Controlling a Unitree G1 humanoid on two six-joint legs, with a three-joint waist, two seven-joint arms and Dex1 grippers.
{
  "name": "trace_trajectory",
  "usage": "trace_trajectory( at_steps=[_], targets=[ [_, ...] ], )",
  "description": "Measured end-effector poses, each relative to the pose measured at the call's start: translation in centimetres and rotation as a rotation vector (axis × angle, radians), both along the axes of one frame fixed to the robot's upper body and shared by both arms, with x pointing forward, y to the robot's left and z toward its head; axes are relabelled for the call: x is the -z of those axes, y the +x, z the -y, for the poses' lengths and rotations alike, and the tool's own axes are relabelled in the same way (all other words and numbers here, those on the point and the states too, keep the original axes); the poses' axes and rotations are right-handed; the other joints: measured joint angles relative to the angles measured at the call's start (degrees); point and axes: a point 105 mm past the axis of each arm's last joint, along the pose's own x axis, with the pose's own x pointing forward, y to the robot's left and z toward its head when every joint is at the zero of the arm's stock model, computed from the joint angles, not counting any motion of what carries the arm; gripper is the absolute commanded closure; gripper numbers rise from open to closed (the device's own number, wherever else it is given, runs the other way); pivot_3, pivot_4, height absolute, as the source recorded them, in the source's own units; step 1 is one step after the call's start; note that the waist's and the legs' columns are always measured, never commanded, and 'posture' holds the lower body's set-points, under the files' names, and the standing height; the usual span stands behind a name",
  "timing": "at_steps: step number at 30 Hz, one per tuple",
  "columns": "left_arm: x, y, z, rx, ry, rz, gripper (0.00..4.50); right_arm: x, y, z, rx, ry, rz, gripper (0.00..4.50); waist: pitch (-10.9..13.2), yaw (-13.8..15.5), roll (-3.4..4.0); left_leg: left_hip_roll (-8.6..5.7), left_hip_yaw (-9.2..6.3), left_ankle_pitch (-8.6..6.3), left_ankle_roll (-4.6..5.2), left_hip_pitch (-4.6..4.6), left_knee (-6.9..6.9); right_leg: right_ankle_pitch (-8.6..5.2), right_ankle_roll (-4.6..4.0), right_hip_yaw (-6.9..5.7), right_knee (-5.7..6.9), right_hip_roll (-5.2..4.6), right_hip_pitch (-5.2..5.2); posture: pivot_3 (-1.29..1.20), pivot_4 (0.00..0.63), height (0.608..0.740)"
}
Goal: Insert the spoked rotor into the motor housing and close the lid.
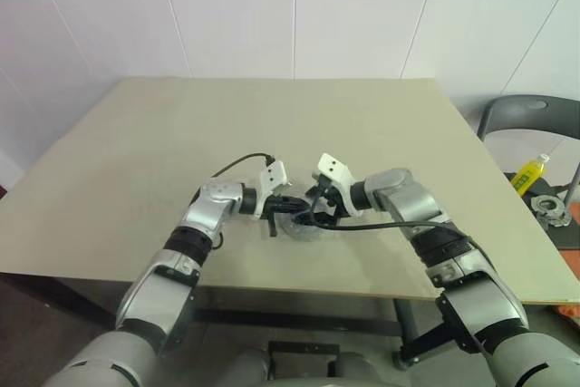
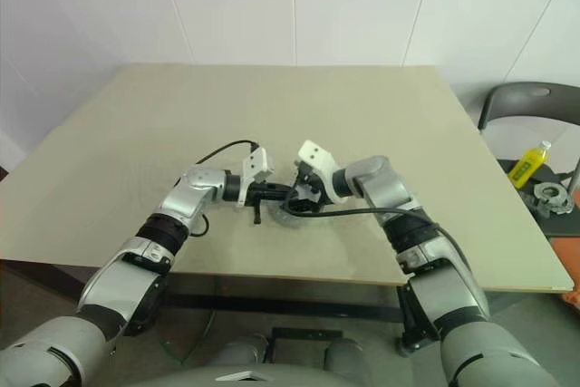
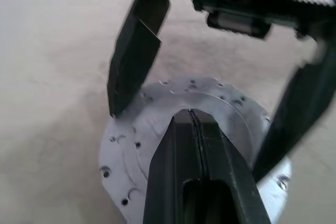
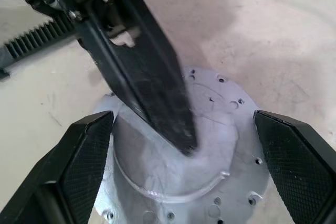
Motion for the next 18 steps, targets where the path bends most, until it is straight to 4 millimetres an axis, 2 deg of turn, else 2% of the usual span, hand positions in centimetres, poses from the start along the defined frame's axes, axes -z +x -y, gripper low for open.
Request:
trace_trajectory(
  at_steps=[3, 9, 14, 18],
  targets=[
    [-0.2, -0.1, -0.9, 0.027, 0.025, -0.01, 4.5, -1.1, 0.3, 1.1, 0.024, 0.044, -0.025, 0.02, 0.0, -0.1, 0.0, 0.0, -0.01, -0.05, 0.08, -0.02, -0.05, 0.05, 0.11, -0.02, -0.13, 0.01, 0.0, 0.0, 0.0, 0.74],
    [-0.4, 0.0, -1.0, 0.039, 0.053, -0.005, 4.5, -2.9, 0.0, 3.7, 0.087, 0.093, -0.105, 0.02, 0.0, -0.1, 0.0, 0.05, 0.03, -0.08, 0.1, -0.03, -0.05, -0.01, 0.05, -0.04, -0.18, 0.01, 0.03, 0.0, 0.0, 0.74],
    [-0.3, 0.0, -1.1, 0.034, 0.054, 0.002, 4.5, -1.5, -2.5, 6.2, 0.197, 0.099, -0.343, 0.02, 0.0, 0.0, -0.01, 0.15, 0.17, -0.12, 0.16, -0.05, -0.02, -0.02, 0.02, -0.04, -0.25, -0.02, 0.03, 0.0, 0.0, 0.74],
    [-0.3, -0.1, -1.4, 0.035, 0.057, 0.013, 4.5, -0.1, -5.2, 6.0, 0.261, 0.146, -0.562, 0.02, 0.0, 0.0, 0.01, 0.39, 0.67, -0.23, 0.17, -0.05, 0.02, -0.01, -0.01, -0.11, -0.28, -0.12, -0.06, 0.0, 0.0, 0.74]
  ],
)
